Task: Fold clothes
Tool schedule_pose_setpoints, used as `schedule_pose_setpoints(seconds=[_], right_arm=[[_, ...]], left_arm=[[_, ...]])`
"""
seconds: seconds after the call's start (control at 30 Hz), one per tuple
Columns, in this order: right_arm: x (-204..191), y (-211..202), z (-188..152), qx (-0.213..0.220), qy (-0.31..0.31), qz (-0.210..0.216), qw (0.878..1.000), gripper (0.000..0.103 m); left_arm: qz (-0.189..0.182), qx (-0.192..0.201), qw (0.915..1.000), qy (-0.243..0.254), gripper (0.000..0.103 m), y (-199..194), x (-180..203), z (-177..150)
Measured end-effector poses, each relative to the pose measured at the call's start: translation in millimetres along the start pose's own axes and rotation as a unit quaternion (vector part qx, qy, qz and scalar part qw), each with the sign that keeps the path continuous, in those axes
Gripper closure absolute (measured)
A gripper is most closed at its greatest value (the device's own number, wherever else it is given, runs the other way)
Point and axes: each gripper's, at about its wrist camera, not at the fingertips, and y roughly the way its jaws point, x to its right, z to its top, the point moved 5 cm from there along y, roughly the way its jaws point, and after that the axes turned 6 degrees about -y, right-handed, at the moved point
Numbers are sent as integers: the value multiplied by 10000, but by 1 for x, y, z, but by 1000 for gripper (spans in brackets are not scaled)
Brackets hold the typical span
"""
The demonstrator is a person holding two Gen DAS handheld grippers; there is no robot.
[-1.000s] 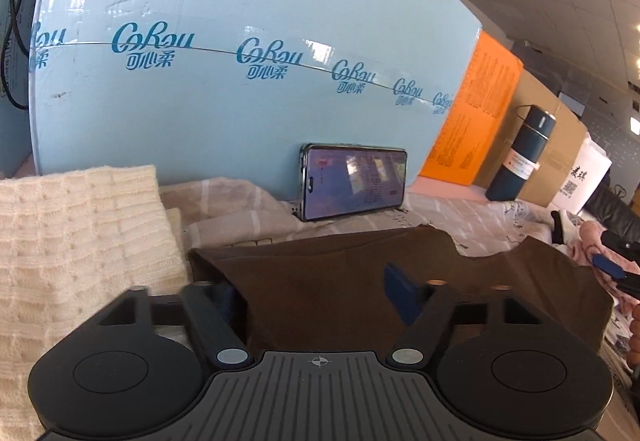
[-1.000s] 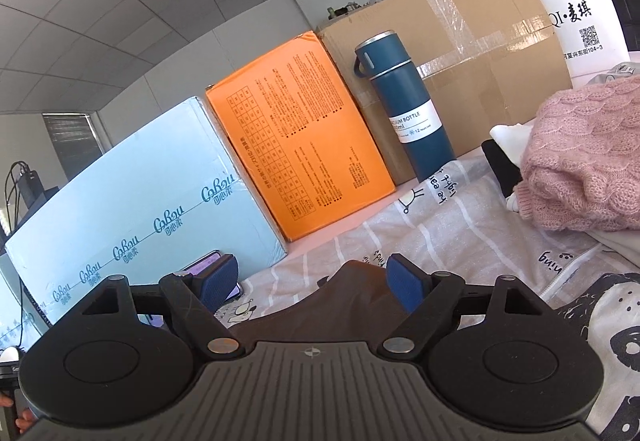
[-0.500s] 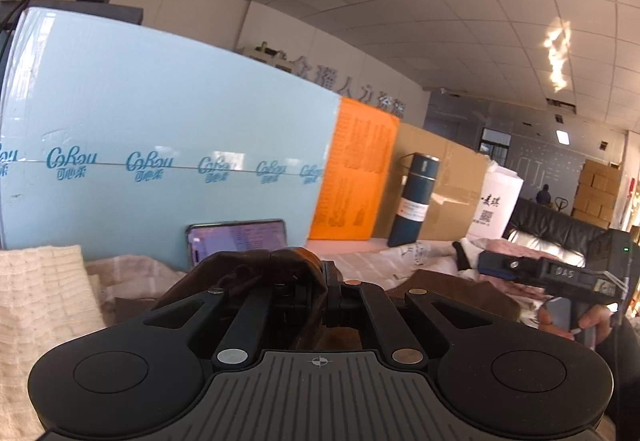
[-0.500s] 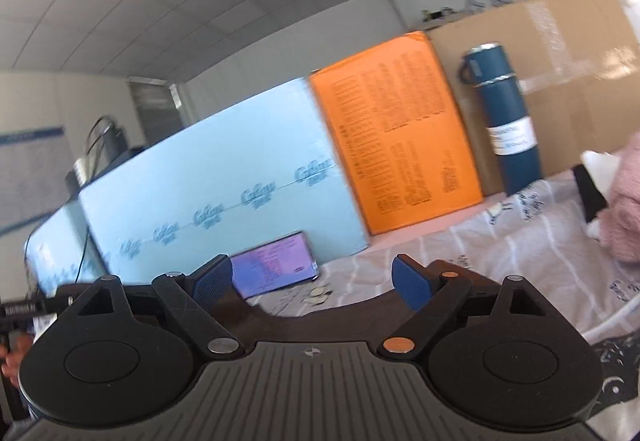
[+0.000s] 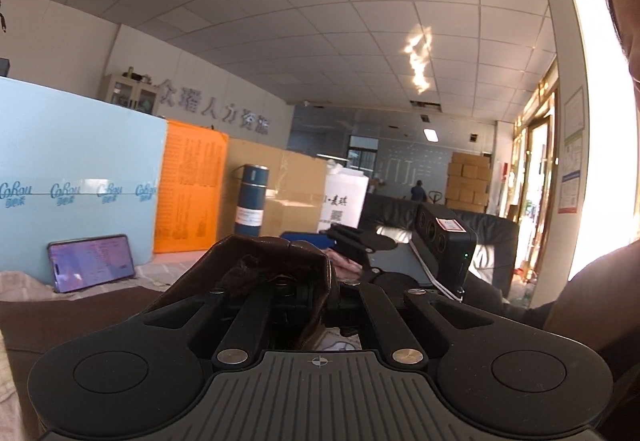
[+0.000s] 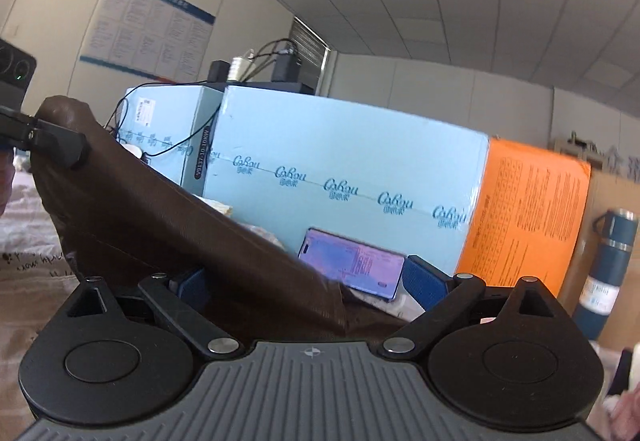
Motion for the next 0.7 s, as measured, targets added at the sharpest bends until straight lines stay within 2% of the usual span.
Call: schedule_pose_setpoints(seconds=[0.1,0.13,0.17,0.23,0.27,0.33,0.43,0.57,0.7], right_arm=[[-17,-12,12,69,-558,293,9980,10],[-21,-15,15,48,-675,402,9969,18],[-24,-19,17,18,-728,514,9960,42],[-28,-25,22,-106,-709,727,9948,71],[-29,-26,23,-179,-673,764,9946,80],[-33,-34,24,-246,-647,834,9941,87],[-45,-50,30,-260,-764,827,9933,92],[-68,-78,39,-215,-1045,832,9908,94],[-91,-107,46,-233,-1136,1031,9879,94]], left_arm=[[-194,26,9998,-67,101,-2,2,-2],[-226,42,9997,-78,101,-3,4,-3],[-223,63,9997,-100,101,-3,3,-4],[-210,93,9996,-139,101,-5,3,-5],[-198,102,9996,-163,101,-6,3,-6],[-200,129,9995,-202,101,-11,5,-8],[-244,188,9993,-207,101,-17,10,-10],[-364,225,9987,-287,99,-31,18,-18],[-408,221,9981,-400,95,-50,25,-32]])
